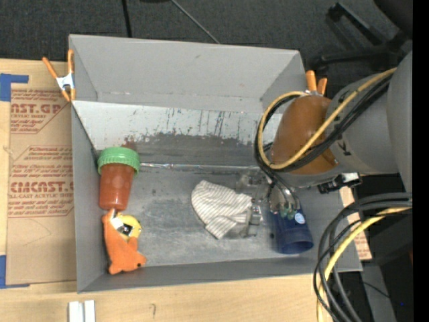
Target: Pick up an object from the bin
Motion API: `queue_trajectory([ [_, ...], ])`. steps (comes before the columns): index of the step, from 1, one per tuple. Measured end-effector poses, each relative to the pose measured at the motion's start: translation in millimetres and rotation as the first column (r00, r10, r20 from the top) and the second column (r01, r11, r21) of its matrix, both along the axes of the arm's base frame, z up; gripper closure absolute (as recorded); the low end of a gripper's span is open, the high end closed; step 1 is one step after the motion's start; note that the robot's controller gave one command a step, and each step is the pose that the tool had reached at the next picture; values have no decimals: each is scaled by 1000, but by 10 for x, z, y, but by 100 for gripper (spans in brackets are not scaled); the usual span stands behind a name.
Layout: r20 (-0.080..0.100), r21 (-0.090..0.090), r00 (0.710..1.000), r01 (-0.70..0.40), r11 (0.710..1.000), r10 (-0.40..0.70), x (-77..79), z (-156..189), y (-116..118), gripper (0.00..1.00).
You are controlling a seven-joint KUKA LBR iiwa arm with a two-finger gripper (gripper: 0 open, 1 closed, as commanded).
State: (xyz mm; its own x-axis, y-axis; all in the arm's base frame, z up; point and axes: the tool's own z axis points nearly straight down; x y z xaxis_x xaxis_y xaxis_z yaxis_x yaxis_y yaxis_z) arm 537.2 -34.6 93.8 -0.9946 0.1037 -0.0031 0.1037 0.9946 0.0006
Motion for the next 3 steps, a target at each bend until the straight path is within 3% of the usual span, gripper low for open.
queue_trajectory([
  [1,0,-1,963,-269,963,269,-9,-235,77,100],
  [2,0,-1,963,-269,963,269,-9,-235,77,100],
  [3,7,-4,968,-251,968,251,-38,1787,30,100],
])
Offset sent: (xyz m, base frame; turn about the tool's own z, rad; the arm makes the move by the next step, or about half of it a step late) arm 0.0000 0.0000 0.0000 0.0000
